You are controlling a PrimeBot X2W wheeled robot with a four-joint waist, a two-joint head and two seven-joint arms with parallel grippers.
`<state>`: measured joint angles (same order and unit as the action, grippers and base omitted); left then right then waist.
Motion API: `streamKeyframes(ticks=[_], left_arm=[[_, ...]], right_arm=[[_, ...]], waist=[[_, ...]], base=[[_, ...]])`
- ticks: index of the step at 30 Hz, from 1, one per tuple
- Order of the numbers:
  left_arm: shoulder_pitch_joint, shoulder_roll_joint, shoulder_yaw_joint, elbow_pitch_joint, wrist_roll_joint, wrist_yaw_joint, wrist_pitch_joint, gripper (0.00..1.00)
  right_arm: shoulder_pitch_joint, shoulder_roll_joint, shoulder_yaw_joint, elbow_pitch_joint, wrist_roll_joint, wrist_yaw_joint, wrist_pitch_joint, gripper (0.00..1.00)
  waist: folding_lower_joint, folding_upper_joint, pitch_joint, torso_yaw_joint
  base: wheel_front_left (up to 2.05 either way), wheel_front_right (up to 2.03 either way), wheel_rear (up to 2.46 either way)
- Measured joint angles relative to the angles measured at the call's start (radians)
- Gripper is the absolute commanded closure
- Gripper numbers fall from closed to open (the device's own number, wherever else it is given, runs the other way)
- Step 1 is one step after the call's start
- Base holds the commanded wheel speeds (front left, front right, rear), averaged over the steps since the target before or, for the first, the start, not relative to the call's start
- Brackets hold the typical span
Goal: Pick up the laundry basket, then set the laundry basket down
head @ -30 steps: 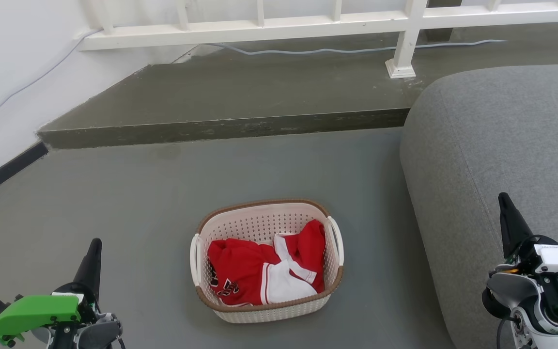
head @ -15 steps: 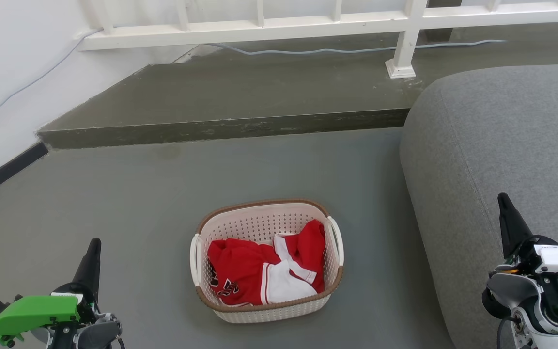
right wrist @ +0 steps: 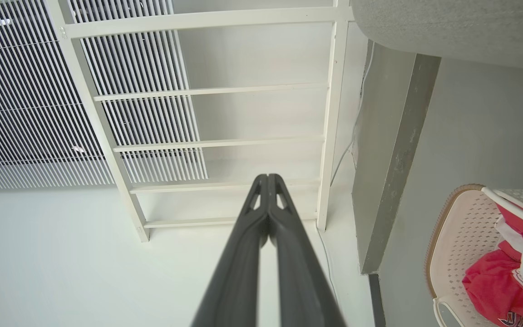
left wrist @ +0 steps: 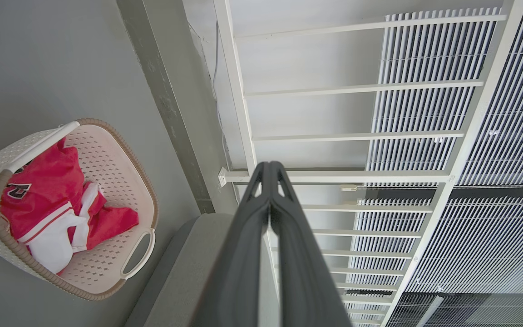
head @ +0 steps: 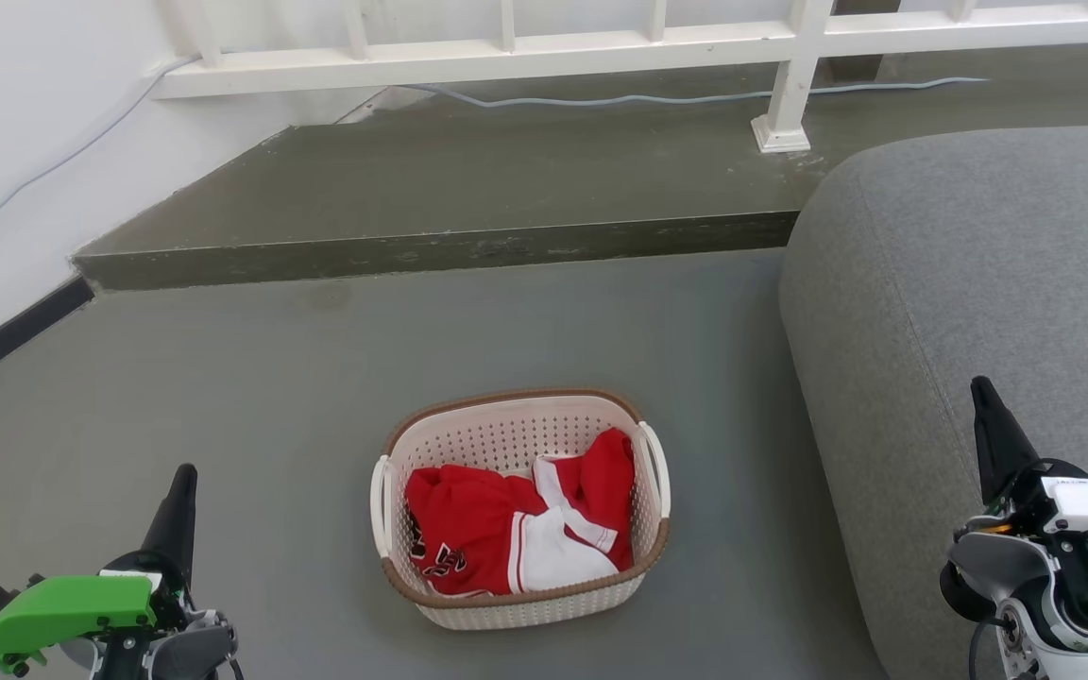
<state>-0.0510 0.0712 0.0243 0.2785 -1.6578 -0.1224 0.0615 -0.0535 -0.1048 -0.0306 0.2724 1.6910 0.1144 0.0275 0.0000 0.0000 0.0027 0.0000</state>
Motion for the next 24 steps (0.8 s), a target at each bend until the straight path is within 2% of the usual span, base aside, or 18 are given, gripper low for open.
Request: streamKeyframes(ticks=[24], left_arm=[[0.000, 0.000, 0.001, 0.002, 0.000, 0.000, 0.005, 1.00]], right_arm=[[0.000, 0.001, -0.002, 0.004, 0.000, 0.000, 0.000, 1.00]], waist=[[0.0001, 0.0000, 0.000, 0.000]], base=[[0.00, 0.00, 0.00]])
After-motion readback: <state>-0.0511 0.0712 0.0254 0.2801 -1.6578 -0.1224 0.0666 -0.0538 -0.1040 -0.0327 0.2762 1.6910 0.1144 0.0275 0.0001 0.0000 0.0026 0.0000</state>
